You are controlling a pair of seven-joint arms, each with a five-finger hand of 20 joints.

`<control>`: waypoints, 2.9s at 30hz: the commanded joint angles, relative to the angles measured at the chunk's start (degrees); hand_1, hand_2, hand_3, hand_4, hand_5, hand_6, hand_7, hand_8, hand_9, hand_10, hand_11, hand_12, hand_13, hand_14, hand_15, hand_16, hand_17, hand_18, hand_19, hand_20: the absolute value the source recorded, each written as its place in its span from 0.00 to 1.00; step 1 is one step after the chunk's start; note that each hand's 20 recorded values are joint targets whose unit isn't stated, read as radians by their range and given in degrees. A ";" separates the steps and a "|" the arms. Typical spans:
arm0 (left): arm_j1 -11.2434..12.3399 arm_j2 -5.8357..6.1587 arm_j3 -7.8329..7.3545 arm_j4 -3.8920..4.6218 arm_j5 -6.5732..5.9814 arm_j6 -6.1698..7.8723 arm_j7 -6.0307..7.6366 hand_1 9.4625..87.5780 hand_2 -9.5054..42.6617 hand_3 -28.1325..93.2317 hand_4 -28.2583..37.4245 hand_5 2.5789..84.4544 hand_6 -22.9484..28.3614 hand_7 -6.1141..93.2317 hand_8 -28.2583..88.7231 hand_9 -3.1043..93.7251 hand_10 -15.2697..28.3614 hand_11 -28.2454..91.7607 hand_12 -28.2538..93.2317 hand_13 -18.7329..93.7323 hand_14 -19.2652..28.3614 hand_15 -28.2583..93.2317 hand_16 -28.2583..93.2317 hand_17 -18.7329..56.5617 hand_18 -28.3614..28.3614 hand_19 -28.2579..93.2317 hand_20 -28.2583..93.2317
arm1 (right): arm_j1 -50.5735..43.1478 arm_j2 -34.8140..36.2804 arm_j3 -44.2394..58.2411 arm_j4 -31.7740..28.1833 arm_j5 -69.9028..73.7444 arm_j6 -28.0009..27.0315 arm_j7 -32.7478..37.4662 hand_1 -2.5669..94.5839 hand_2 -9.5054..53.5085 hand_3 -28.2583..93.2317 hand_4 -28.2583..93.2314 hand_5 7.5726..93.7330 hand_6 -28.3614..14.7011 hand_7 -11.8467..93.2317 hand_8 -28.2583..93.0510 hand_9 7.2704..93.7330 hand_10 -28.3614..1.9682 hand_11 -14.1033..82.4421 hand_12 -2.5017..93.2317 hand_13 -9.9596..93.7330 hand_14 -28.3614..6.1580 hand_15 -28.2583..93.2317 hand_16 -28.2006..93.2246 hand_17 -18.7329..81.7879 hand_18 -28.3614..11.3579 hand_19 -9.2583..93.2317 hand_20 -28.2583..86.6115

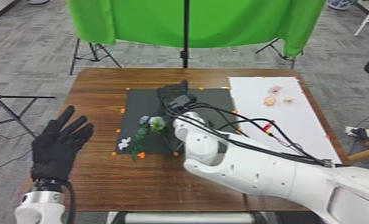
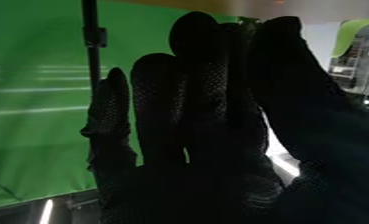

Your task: Arrange flowers

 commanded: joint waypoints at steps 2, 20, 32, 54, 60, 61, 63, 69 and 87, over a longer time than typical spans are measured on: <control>2.28 -0.10 0.10 -0.34 -0.86 0.79 1.47 0.13 0.37 0.87 0.00 0.40 0.61 0.12 0.18 0.37 0.80 0.40 0.34 0.35 0.98 0.67 0.16 0.14 1.00 0.68 0.37 | -1.16 10.44 11.93 -8.42 7.60 4.27 2.05 0.47 0.00 0.86 0.00 0.71 0.71 0.25 0.14 0.80 0.61 0.53 0.31 0.67 0.52 0.86 0.40 0.37 0.11 0.85 0.65; 2.29 -0.47 0.97 0.12 -1.00 0.42 2.75 0.12 0.36 0.87 0.00 0.40 0.61 0.14 0.17 0.37 0.82 0.43 0.32 0.36 1.00 0.71 0.15 0.15 1.00 0.69 0.38 | -8.40 29.70 23.30 -9.12 17.74 0.69 8.37 0.39 0.00 0.89 0.00 0.59 0.68 0.26 0.13 0.59 0.41 0.41 0.18 0.57 0.41 0.83 0.35 0.35 0.07 0.84 0.65; 2.30 -1.60 0.16 -0.06 0.40 -0.12 0.19 0.12 0.36 0.88 0.00 0.40 0.60 0.15 0.17 0.37 0.82 0.43 0.32 0.35 1.00 0.71 0.14 0.15 1.00 0.68 0.39 | -9.59 29.10 19.17 -3.53 15.23 -1.16 8.65 0.39 0.00 0.90 0.00 0.56 0.70 0.27 0.12 0.57 0.41 0.39 0.18 0.55 0.41 0.84 0.33 0.34 0.05 0.84 0.66; 1.12 -2.96 0.03 0.31 1.06 -0.86 -0.58 0.12 0.36 0.87 0.00 0.40 0.61 0.15 0.17 0.37 0.82 0.43 0.32 0.35 1.00 0.71 0.14 0.15 1.00 0.68 0.41 | -5.42 25.69 8.35 6.46 3.54 4.78 6.68 0.62 0.00 0.71 0.00 0.91 0.79 0.27 0.22 0.95 0.74 0.31 0.36 0.77 0.69 0.81 0.40 0.44 0.15 0.89 0.65; 1.98 -3.91 -1.20 -0.29 1.69 -0.92 -1.35 0.12 0.36 0.88 0.00 0.40 0.61 0.15 0.17 0.37 0.82 0.43 0.32 0.35 1.00 0.71 0.14 0.15 1.00 0.68 0.41 | -7.42 24.98 11.99 -0.19 1.57 12.37 4.54 0.62 0.00 0.72 0.00 0.93 0.77 0.26 0.24 0.98 0.74 0.37 0.36 0.79 0.70 0.82 0.41 0.46 0.19 0.91 0.65; 2.06 -3.50 -1.07 -0.27 1.42 -0.70 -0.97 0.12 0.36 0.88 0.00 0.40 0.61 0.15 0.17 0.37 0.82 0.43 0.32 0.35 1.00 0.71 0.14 0.15 1.00 0.67 0.41 | -6.95 24.53 11.65 -1.57 1.01 13.13 3.80 0.62 0.00 0.73 0.00 0.93 0.76 0.26 0.24 0.98 0.74 0.37 0.36 0.79 0.70 0.82 0.41 0.46 0.18 0.92 0.65; 1.93 -3.39 -0.88 -0.20 1.11 -0.64 -0.93 0.12 0.36 0.87 0.00 0.40 0.61 0.15 0.17 0.37 0.82 0.43 0.32 0.35 1.00 0.71 0.14 0.15 1.00 0.67 0.41 | -6.57 23.81 10.93 -4.44 0.17 15.01 1.89 0.61 0.00 0.75 0.00 0.93 0.76 0.26 0.24 0.98 0.72 0.38 0.35 0.80 0.70 0.82 0.41 0.46 0.18 0.92 0.65; 1.78 -3.14 -0.38 -0.17 1.10 -0.60 -0.90 0.12 0.37 0.87 0.00 0.40 0.61 0.15 0.17 0.37 0.82 0.43 0.32 0.35 1.00 0.71 0.14 0.15 1.00 0.67 0.41 | -9.51 19.65 12.26 -11.35 1.99 10.73 -5.31 0.59 0.00 0.77 0.00 0.93 0.75 0.26 0.25 0.97 0.71 0.43 0.35 0.79 0.67 0.83 0.42 0.45 0.18 0.92 0.64; 2.34 -3.52 -0.98 -0.15 1.48 -0.81 -1.71 0.13 0.37 0.87 0.00 0.41 0.61 0.15 0.17 0.37 0.82 0.43 0.32 0.35 1.00 0.71 0.14 0.15 1.00 0.67 0.42 | -14.04 13.84 9.83 -12.50 0.39 3.44 -8.79 0.57 0.00 0.79 0.00 0.92 0.76 0.26 0.24 0.94 0.70 0.46 0.34 0.77 0.64 0.84 0.42 0.43 0.18 0.91 0.65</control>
